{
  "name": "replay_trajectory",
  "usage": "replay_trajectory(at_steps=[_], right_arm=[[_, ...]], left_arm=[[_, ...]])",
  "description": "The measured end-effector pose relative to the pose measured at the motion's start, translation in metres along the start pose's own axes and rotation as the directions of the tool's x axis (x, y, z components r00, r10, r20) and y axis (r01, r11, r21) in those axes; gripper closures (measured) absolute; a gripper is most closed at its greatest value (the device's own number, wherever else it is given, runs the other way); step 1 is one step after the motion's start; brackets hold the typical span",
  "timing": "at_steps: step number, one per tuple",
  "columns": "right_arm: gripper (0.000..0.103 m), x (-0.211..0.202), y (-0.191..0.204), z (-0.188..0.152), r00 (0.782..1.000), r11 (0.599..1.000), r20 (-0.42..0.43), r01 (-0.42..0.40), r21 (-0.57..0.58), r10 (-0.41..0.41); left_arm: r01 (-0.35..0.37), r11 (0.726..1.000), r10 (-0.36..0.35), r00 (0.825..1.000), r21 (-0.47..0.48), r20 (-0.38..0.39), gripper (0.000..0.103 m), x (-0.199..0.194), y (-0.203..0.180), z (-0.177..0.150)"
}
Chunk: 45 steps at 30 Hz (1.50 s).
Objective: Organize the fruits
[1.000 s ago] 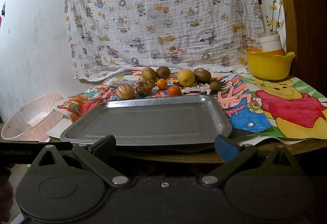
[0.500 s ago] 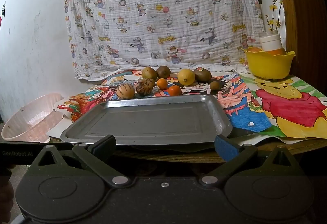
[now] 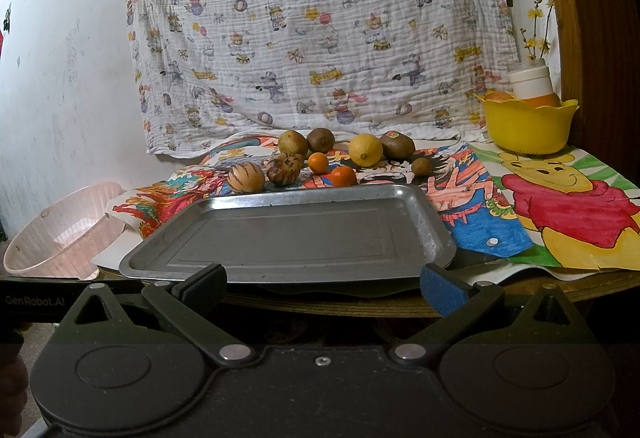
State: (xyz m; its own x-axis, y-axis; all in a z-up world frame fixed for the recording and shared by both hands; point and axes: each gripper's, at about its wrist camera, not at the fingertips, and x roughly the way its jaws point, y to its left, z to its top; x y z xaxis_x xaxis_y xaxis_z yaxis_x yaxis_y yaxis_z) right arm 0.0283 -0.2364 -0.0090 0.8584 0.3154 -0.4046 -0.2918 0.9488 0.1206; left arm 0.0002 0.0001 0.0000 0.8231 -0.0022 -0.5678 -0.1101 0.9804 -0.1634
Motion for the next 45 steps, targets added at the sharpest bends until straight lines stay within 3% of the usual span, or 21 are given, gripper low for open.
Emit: replay_trajectory(at_steps=[45], right_arm=[[0.0,0.0054,-0.0014,0.0084,1.0,1.0,0.012,0.003,-0.012,-0.003]], left_arm=[[0.001,1.0,-0.001,1.0,-0.01,0.004,0.001,0.0092,0.0048,0.0019]])
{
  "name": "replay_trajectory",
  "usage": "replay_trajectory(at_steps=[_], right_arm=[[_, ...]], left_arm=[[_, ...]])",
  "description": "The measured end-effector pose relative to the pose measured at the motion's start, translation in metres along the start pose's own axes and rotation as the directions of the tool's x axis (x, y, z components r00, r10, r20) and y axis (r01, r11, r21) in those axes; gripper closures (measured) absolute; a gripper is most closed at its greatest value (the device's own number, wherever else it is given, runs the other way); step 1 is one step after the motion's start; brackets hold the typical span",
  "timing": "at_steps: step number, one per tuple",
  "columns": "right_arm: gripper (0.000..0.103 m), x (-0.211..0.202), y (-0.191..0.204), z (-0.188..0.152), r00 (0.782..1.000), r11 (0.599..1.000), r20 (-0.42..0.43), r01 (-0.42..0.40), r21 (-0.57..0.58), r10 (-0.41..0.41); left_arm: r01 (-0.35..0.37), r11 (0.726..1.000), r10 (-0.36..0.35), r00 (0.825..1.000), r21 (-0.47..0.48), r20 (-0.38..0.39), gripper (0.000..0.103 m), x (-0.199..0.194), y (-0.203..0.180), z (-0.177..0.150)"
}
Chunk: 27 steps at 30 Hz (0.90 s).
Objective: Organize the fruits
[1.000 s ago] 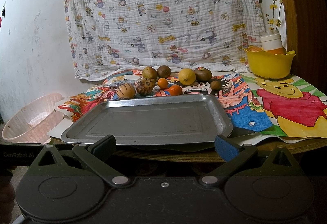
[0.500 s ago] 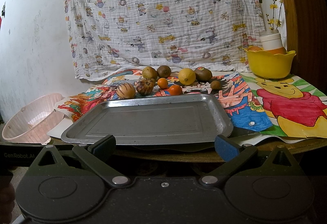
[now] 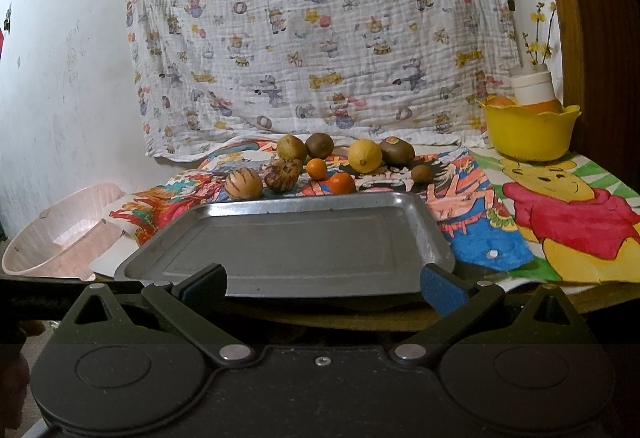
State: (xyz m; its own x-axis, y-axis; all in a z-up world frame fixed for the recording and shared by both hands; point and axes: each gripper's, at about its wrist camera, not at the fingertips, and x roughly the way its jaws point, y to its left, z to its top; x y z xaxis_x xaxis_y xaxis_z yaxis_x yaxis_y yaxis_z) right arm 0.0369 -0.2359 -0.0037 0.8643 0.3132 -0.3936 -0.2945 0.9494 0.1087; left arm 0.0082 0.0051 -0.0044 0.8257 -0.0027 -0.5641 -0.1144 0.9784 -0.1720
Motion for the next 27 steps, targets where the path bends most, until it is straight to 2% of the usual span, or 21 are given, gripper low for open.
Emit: replay_trajectory(at_steps=[6,14,21,27], right_arm=[[0.0,0.014,-0.003,0.012,1.0,0.999,0.011,0.0,-0.038,0.001],[0.0,0.041,-0.004,0.032,1.0,0.992,0.013,-0.026,-0.12,0.028],[0.0,0.074,-0.01,0.062,0.995,0.975,-0.029,-0.1,-0.198,0.096],[0.0,0.109,-0.018,0.093,0.985,0.936,-0.101,-0.163,-0.312,0.138]], left_arm=[[0.0,1.0,0.0,1.0,0.003,0.023,0.001,0.007,0.007,0.015],[0.024,1.0,-0.024,1.0,0.003,0.01,0.001,0.028,0.018,0.044],[0.044,0.999,-0.044,0.999,0.023,-0.013,0.001,0.054,0.023,0.073],[0.075,0.995,-0.072,0.996,0.065,-0.05,0.001,0.081,0.024,0.102]])
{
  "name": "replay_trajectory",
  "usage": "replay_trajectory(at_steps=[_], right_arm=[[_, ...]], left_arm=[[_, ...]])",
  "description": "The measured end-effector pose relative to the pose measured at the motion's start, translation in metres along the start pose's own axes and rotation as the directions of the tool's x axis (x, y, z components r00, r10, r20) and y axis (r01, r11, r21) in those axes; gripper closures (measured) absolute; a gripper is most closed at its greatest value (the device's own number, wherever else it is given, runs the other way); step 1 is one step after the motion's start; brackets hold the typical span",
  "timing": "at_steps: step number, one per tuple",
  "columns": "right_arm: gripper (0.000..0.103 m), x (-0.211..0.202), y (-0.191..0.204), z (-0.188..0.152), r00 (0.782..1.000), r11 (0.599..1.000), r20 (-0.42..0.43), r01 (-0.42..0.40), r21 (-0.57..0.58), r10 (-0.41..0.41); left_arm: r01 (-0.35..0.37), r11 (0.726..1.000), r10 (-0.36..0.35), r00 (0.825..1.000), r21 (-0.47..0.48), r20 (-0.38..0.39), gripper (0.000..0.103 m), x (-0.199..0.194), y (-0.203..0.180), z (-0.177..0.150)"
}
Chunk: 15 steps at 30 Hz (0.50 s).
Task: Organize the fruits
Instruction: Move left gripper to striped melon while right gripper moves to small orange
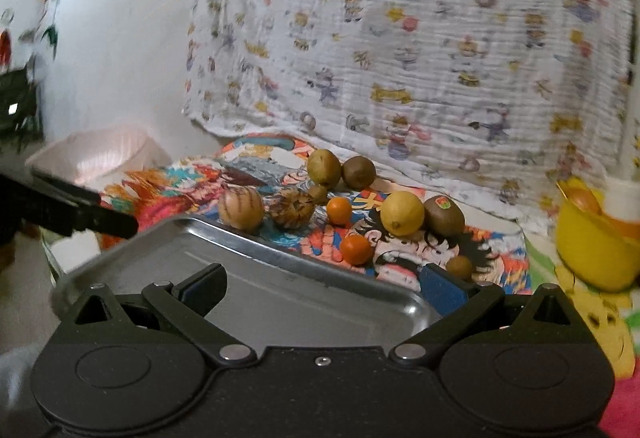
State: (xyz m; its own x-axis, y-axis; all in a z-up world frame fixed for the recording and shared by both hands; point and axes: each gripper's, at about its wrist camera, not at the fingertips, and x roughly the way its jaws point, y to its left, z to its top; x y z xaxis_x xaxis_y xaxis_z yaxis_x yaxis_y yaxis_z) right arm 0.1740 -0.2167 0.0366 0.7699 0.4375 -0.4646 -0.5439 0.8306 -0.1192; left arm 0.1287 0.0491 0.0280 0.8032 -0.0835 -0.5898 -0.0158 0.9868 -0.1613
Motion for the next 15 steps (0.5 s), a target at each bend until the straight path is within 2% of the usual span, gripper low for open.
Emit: replay_trajectory(at_steps=[4,10,15], right_arm=[[0.001,0.021,-0.015,0.012,0.999,1.0,-0.035,-0.014,-0.007,0.014],[0.001,0.064,-0.028,0.024,0.995,0.999,-0.098,-0.005,0.05,0.01],[0.003,0.095,-0.035,0.025,0.991,0.997,-0.133,0.024,0.072,-0.015]], left_arm=[[0.015,0.999,-0.014,1.0,0.031,-0.023,0.001,0.019,-0.001,0.017],[0.045,0.997,-0.042,0.998,0.065,-0.052,0.001,0.051,-0.006,0.038],[0.015,0.998,-0.011,0.998,0.055,-0.057,0.001,0.079,-0.009,0.05]])
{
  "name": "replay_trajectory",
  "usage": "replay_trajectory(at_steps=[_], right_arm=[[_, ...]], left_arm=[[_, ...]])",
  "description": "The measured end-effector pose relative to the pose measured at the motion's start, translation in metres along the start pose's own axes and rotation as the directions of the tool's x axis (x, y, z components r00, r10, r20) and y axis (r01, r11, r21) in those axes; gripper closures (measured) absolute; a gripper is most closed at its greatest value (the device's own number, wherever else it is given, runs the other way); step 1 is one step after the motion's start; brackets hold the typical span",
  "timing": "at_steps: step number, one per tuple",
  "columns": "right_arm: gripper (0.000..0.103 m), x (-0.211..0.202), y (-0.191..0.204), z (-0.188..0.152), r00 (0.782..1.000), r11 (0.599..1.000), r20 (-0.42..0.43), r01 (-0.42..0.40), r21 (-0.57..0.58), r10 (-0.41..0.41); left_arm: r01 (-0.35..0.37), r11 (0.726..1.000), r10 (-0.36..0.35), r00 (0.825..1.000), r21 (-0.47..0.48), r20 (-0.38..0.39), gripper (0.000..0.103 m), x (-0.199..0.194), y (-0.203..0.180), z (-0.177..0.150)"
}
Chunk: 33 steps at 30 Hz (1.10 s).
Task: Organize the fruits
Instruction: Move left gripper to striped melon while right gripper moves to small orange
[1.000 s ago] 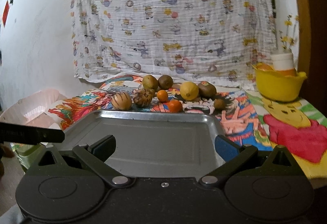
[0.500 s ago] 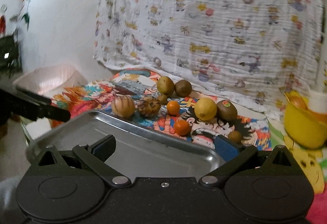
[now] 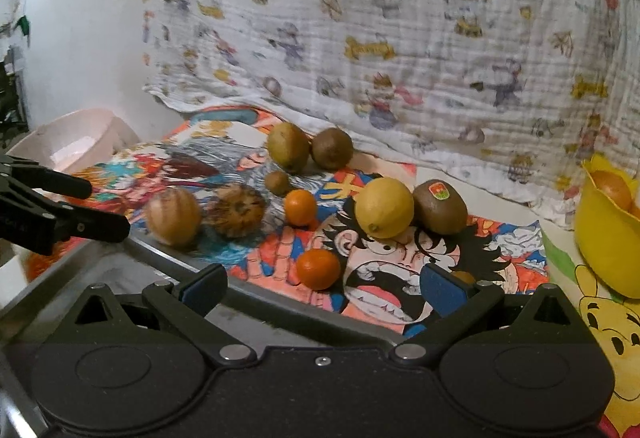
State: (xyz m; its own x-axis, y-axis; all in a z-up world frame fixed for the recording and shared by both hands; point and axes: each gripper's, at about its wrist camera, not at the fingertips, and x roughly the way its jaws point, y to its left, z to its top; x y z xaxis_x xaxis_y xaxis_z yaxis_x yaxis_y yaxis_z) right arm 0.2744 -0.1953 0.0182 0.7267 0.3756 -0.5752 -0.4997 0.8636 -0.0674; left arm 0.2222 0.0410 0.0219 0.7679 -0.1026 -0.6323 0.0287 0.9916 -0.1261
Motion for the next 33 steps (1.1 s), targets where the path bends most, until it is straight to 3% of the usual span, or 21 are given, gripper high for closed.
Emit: replay_trajectory(at_steps=[15,33], right_arm=[[0.023,0.051,-0.015,0.004,0.992,0.994,-0.093,-0.072,0.08,0.079],[0.052,0.071,-0.019,0.002,0.988,0.989,-0.118,-0.082,0.122,0.097]], left_arm=[[0.022,1.0,-0.021,0.996,0.006,-0.084,0.013,0.051,0.004,0.01],[0.031,0.999,-0.029,0.996,0.027,-0.087,0.037,0.066,0.001,0.012]])
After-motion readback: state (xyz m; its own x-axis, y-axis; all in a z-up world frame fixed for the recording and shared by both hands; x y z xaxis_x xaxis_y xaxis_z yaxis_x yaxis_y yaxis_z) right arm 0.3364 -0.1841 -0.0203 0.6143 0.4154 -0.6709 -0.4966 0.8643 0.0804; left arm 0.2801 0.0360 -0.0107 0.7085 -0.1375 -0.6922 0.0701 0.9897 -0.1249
